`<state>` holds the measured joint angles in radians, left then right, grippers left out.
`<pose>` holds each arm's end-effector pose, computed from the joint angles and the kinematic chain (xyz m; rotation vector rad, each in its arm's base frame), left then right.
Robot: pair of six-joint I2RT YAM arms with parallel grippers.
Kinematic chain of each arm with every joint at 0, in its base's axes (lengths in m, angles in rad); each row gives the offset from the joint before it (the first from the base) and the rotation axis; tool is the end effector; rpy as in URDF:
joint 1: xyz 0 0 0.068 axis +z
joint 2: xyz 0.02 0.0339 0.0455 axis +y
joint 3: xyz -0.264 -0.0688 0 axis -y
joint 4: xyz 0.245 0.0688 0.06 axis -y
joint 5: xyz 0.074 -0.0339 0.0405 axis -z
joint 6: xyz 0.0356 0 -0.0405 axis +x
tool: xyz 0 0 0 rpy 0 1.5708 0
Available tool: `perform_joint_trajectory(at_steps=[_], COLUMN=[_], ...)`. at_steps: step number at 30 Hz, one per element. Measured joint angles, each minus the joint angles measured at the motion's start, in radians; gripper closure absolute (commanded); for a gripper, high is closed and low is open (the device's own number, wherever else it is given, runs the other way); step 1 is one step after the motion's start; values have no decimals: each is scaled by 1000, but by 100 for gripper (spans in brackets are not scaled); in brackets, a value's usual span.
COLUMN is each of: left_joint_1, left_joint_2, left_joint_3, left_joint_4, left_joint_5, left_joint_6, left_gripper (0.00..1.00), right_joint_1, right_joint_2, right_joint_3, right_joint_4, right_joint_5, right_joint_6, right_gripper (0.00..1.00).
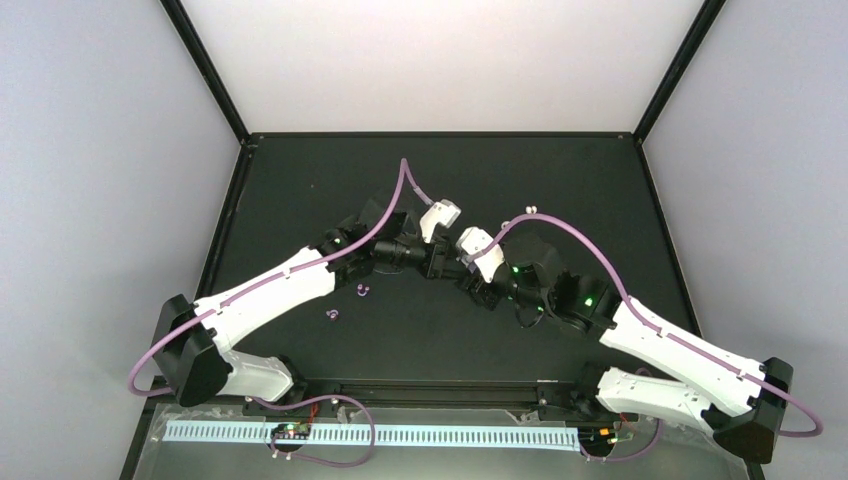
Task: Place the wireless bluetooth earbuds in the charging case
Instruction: Pick up the charging case at the center of the board.
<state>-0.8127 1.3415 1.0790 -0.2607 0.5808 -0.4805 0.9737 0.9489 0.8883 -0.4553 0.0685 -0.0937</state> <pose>0.1935 -0.2328 0.3131 0.7647 2.1825 -1.3366 0.1199 0.1720 0.3191 -1.0413 1.8453 0.4599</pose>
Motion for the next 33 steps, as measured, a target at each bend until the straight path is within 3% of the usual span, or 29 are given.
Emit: perform_joint_trajectory(at_steps=[4, 10, 18, 24, 33], left_joint_1=[-2, 0, 69, 97, 97], left_joint_2=[-2, -39, -207, -369, -478], left_joint_3=[0, 0, -81, -232, -287], left_joint_4=[0, -2, 63, 217, 352], left_joint_5=[-1, -28, -52, -16, 64], left_joint_6=[-2, -4, -32, -38, 14], left_gripper=[96, 99, 98, 99, 98], right_joint_1=[0, 0, 0, 0, 77], right_joint_2=[0, -19, -150, -225, -164], right_joint_3=[9, 16, 16, 4, 24], right_joint_4=[7, 6, -19, -18, 16], right_joint_5=[0, 9, 3, -20, -41], right_joint_6=[11, 51, 82, 76, 26], right_gripper=[15, 9, 10, 12, 10])
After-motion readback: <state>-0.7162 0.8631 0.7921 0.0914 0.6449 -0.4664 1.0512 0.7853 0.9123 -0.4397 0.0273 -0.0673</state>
